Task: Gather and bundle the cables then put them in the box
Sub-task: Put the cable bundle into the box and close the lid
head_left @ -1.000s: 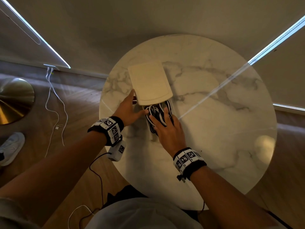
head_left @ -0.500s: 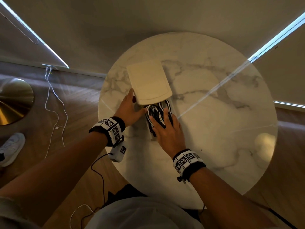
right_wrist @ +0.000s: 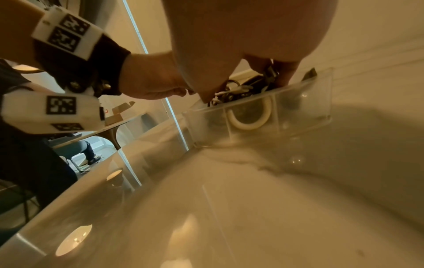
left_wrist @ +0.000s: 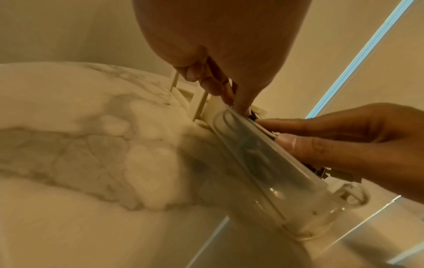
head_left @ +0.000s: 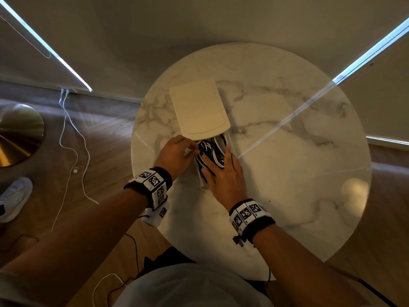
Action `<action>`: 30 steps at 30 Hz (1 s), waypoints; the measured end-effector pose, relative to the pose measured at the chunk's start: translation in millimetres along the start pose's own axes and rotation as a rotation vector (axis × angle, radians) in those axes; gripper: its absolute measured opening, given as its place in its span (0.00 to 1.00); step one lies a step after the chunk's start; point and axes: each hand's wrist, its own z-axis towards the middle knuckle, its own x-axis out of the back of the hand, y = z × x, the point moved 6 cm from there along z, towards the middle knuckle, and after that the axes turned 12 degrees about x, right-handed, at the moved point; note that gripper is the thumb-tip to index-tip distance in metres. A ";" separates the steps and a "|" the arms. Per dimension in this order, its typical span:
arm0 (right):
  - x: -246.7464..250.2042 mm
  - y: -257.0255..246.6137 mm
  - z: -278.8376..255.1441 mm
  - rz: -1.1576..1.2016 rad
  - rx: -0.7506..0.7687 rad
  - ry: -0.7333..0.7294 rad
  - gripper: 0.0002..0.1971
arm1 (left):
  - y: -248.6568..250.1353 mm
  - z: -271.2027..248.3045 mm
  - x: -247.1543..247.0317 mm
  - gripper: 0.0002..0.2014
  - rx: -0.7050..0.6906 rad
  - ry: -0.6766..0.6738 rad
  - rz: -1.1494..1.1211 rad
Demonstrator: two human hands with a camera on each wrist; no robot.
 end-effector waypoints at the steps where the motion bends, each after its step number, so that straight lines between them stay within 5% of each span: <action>1: 0.3 -0.1 0.5 0.004 0.002 0.001 0.23 | 0.4 0.4 0.0 0.06 -0.016 0.006 0.008; 9: -5.2 -5.7 2.1 -0.084 0.064 -0.019 0.24 | 8.0 6.9 0.1 0.08 -0.242 0.006 0.154; 12: -5.7 -7.0 4.6 -0.095 0.061 -0.042 0.24 | 2.0 8.9 11.2 0.10 -0.060 0.069 -0.103; 16: -5.5 -8.9 3.9 -0.088 0.031 -0.076 0.23 | -25.1 22.1 12.4 0.29 0.338 0.058 -0.250; 24: -0.9 -10.3 3.0 -0.043 -0.004 -0.147 0.36 | -26.5 36.8 3.9 0.36 0.320 -0.139 -0.264; 30: -3.4 -7.8 10.9 -0.031 -0.019 -0.132 0.32 | -32.8 41.1 3.8 0.39 0.297 -0.136 -0.182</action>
